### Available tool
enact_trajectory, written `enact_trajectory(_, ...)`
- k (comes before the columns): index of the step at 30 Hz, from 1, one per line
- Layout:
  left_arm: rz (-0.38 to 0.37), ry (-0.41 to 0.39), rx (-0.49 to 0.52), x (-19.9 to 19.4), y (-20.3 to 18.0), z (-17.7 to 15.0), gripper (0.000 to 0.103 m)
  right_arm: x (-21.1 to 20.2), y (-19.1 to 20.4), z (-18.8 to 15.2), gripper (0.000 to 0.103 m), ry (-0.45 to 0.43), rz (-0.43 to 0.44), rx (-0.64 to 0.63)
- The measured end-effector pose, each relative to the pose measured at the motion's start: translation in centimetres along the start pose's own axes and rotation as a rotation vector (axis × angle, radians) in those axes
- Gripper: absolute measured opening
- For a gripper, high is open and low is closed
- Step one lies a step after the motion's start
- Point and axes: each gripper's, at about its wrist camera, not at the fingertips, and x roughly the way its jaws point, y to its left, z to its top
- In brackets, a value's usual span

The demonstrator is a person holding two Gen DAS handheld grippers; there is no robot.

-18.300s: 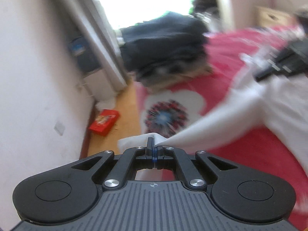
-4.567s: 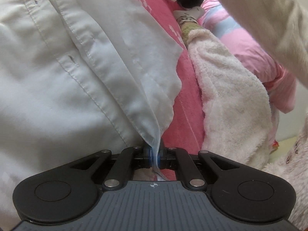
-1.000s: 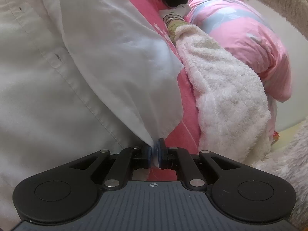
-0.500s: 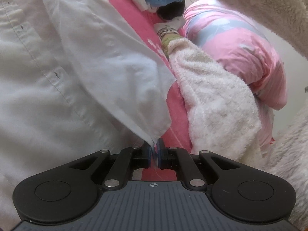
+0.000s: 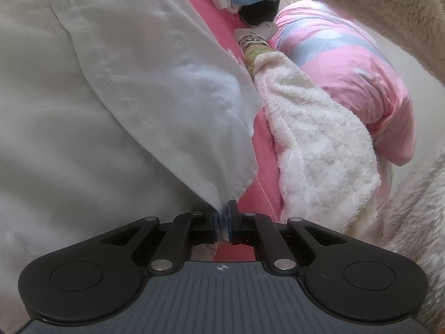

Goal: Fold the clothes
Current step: 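Hold the shirt front with the left gripper while the right gripper moves over the shirt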

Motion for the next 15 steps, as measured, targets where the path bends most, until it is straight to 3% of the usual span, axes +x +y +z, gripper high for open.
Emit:
enact_trajectory(1,0.003,0.001,0.0,0.0,0.0,0.0,0.005,-0.9,-0.2,0.2,0.038,-0.009,0.006,0.004)
enact_trajectory(4,0.011,0.003,-0.002,0.0,-0.1,-0.2,0.005,-5.8,-1.5,0.5,0.039,-0.076,0.034,0.03)
enact_trajectory(8,0.021,0.006,-0.004,0.0,-0.2,-0.4,0.005,-15.3,-5.3,-0.9,0.04,-0.166,0.069,0.142)
enact_trajectory(12,0.039,0.001,-0.016,-0.3,-0.2,-0.6,0.006,-24.8,-8.7,-5.9,0.04,-0.197,-0.008,0.234)
enact_trajectory(15,0.062,-0.018,-0.056,-1.0,-0.1,-0.5,0.007,-30.2,-10.8,-11.9,0.04,-0.167,-0.058,0.347)
